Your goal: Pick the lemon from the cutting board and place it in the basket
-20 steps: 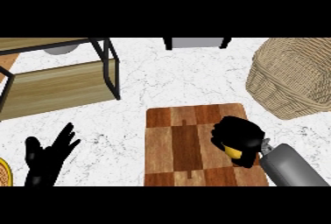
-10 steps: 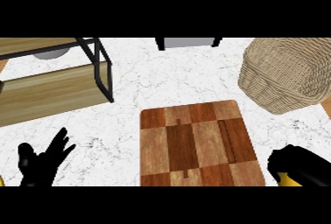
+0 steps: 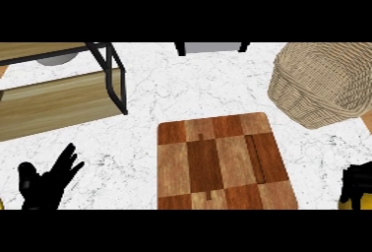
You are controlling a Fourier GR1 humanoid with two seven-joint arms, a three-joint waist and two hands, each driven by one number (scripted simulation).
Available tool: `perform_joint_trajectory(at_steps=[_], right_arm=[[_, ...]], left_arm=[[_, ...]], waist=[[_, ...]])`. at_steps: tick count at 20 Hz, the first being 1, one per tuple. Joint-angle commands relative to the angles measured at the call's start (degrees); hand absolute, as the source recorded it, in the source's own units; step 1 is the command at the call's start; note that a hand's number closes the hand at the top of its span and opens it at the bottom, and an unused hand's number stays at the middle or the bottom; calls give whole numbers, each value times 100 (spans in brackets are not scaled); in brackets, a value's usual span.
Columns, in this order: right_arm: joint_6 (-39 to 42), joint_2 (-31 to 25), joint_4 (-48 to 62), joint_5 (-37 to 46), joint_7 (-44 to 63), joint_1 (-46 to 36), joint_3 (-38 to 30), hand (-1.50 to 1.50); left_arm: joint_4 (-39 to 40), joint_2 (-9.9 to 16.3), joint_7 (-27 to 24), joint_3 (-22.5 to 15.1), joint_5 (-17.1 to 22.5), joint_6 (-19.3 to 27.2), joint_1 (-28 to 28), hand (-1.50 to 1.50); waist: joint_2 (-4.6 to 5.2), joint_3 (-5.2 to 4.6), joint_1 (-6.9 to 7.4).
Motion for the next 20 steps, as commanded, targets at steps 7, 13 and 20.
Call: perform_joint_trajectory(at_steps=[7, 13, 20], right_arm=[[1283, -1331, -160, -3436, 2376, -589, -2677, 150], [1097, -2377, 575, -4674, 4143, -1730, -2874, 150], [1300, -2718, 2191, -3909, 3681, -2934, -2141, 150]], left_arm=[[537, -131, -87, -228, -155, -135, -42, 0], [461, -63, 379, -298, -246, -132, -525, 0], [482, -408, 65, -548, -508, 18, -318, 0]], waist=[[81, -56, 288], [107, -34, 508], [133, -19, 635]])
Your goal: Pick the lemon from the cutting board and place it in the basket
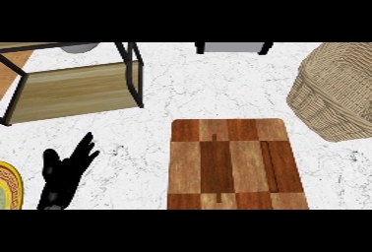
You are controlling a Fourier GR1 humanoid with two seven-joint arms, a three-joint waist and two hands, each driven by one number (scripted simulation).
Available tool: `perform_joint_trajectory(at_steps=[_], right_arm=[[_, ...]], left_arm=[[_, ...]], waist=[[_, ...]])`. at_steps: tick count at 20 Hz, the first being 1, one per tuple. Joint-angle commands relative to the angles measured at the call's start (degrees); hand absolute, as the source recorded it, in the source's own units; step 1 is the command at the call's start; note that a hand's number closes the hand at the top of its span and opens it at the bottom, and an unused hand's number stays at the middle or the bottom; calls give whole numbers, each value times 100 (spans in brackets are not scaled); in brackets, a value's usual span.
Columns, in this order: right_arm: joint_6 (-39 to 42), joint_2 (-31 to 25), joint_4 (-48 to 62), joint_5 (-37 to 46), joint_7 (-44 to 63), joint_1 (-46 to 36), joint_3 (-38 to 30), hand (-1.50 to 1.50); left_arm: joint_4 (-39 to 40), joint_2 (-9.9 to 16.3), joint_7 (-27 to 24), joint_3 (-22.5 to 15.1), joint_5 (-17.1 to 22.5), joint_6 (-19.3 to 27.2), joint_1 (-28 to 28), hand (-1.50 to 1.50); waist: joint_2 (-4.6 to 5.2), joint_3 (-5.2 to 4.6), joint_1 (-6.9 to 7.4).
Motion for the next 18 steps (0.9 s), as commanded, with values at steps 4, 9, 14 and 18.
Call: perform_joint_trajectory(at_steps=[4, 9, 14, 18], right_arm=[[-215, 36, 1233, 1065, -462, -1265, 925, 150], [-131, 368, 1840, 1327, -580, -1949, 1296, 150], [-146, 976, 3111, 1749, -1068, -2456, 1658, 150], [104, 1157, 3907, 1791, -1372, -2745, 1601, 150]], left_arm=[[634, -89, 47, -13, -76, -78, -88, 0], [327, -26, 196, -8, -84, -143, 106, 0], [187, -60, 407, -91, -130, -127, -55, 0], [617, -133, 373, 100, -117, -28, -418, 0]], waist=[[76, -28, 126], [39, -27, 53], [78, -18, 156], [73, -20, 46]])
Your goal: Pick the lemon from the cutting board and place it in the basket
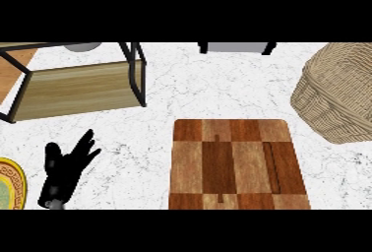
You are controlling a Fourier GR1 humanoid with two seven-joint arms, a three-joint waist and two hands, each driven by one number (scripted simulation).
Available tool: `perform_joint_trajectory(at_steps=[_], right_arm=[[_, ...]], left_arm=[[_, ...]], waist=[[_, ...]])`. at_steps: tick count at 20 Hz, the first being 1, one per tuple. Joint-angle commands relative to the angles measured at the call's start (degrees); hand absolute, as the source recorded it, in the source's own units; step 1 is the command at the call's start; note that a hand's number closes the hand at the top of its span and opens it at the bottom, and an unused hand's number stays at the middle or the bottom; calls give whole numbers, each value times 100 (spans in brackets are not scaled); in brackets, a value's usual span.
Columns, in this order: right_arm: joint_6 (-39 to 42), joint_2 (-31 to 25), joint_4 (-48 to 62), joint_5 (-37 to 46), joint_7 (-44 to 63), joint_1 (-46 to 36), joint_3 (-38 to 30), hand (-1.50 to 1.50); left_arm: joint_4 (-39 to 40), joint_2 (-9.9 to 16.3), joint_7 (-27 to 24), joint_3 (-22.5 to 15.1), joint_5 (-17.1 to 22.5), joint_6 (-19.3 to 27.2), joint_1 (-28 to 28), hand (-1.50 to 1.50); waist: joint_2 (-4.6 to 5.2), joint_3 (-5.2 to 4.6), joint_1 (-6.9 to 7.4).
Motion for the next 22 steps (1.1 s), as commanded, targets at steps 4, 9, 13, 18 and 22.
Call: perform_joint_trajectory(at_steps=[4, 9, 13, 18, 22], right_arm=[[100, 387, 1298, 529, -627, -597, 168, 150], [-934, 166, 1861, 1515, -1068, -719, 409, 150], [-925, -11, 2403, 2011, -1790, -949, 621, 150], [-1307, -2, 3016, 2463, -2859, -949, 724, -150], [-1010, -150, 3542, 2441, -2956, -1511, 560, -150]], left_arm=[[145, -97, 16, -36, -20, -77, 406, 0], [137, -10, 212, 27, 13, -117, 74, 0], [242, 14, -56, 51, -38, -177, 235, 0], [337, -205, -15, -76, -134, -42, 157, 0], [298, -91, 31, 2, -97, -151, 125, 0]], waist=[[26, -48, -54], [100, -41, 51], [96, -40, 89], [105, -34, 66], [88, -37, 60]])
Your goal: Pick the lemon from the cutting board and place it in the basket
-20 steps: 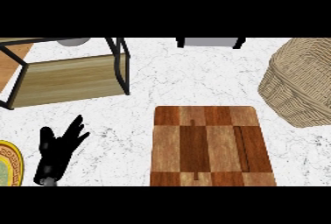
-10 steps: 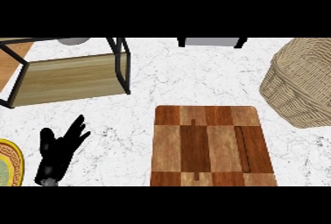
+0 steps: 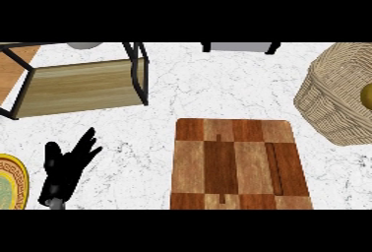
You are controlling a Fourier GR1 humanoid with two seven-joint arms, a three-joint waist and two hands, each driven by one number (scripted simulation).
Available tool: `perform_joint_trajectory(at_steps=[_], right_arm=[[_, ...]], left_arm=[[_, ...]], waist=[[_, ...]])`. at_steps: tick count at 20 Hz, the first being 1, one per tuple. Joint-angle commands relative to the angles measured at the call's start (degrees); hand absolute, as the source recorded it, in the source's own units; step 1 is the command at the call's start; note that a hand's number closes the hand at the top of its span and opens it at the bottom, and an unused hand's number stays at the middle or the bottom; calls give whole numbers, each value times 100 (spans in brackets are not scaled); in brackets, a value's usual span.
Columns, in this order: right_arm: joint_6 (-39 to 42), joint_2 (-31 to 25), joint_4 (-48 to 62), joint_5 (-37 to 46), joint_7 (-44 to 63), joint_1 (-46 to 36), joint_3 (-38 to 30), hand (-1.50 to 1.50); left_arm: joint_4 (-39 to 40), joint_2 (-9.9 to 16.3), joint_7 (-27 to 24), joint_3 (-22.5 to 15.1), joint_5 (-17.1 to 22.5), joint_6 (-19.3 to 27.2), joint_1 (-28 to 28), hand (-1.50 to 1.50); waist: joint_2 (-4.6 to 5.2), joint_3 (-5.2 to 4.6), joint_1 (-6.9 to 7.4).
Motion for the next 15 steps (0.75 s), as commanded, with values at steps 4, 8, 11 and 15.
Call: perform_joint_trajectory(at_steps=[4, 8, 11, 15], right_arm=[[211, -198, 887, -110, -310, -548, -380, -150], [538, -582, 1374, -339, -106, -604, -697, -150], [504, -725, 1573, -385, 63, -721, -811, -150], [866, -1288, 1718, -360, 103, -629, -840, -150]], left_arm=[[581, -47, -103, -50, -59, -142, 34, 0], [170, -132, 10, -168, -132, -13, 380, 0], [165, 6, 173, -46, 11, -161, 91, 0], [83, -117, 55, -175, -138, -36, 262, 0]], waist=[[60, -44, -15], [72, -31, 51], [88, -28, 47], [102, -17, 64]])
